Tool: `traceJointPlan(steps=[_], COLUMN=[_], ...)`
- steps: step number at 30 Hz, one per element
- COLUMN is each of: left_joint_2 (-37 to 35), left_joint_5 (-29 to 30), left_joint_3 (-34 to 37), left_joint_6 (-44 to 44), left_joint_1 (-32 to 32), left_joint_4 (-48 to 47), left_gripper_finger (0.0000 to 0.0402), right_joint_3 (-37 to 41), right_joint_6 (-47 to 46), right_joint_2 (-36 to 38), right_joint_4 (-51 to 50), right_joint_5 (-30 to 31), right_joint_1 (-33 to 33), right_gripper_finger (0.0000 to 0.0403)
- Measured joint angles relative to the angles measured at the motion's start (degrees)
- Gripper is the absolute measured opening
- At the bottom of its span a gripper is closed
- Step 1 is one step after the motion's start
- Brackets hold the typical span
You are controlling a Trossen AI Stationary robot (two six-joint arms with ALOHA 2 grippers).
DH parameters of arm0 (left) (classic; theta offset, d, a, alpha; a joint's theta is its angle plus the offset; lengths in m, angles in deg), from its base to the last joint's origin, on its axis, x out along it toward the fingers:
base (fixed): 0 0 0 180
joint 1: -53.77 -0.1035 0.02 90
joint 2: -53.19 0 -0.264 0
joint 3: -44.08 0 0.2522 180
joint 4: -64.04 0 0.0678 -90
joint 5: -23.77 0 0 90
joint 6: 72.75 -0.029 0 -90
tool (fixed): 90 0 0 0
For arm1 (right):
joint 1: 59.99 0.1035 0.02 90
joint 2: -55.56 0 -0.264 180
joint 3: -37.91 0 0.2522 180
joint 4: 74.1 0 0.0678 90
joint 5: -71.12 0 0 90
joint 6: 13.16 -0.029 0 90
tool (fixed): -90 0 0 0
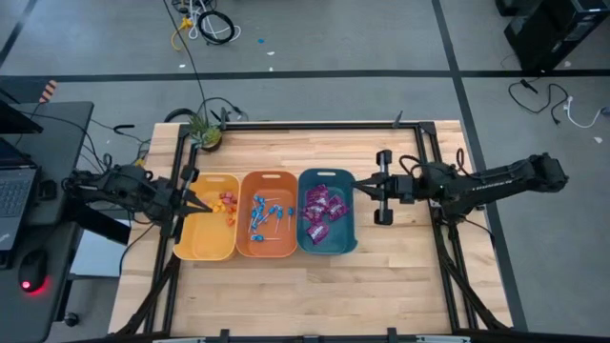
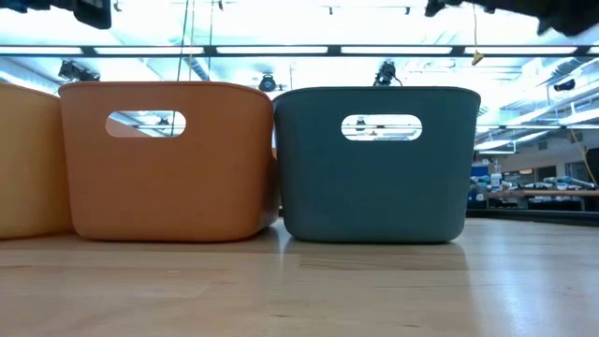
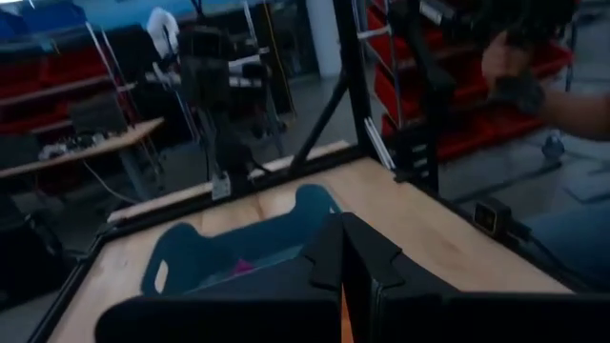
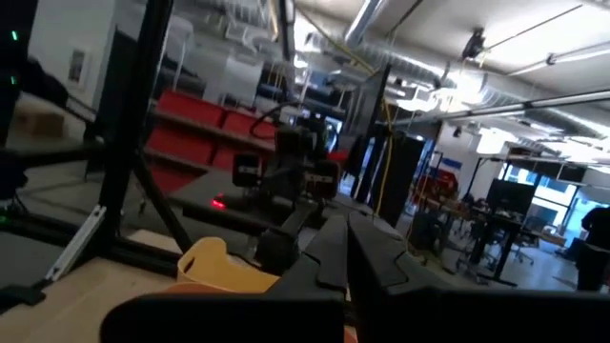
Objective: Sort candy
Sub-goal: Return to Home Position
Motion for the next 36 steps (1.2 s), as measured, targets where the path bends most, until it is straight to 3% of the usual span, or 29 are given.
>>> traceJointPlan(steps=[10, 24, 36], left_joint_2=[-4.46, -4.47, -4.44], left_joint_5=[-0.36, -0.35, 2.61], left_joint_3=[10.29, 10.99, 10.99], left_joint_6=[1.6, 1.91, 4.81], left_joint_1=[0.0, 0.0, 0.0], left_joint_4=[10.8, 11.08, 9.31], left_gripper_finger=[0.0, 0.0, 0.0], right_joint_3=[14.93, 28.49, 28.6], right_joint_6=[-3.85, -4.26, 1.99], right_joint_2=[8.98, 27.53, 37.6], right_joint_4=[12.09, 12.71, 7.76], right_joint_5=[-0.01, 4.09, 6.19], right_joint_1=[-0.05, 3.54, 5.74], right_gripper_finger=[0.0, 0.0, 0.0])
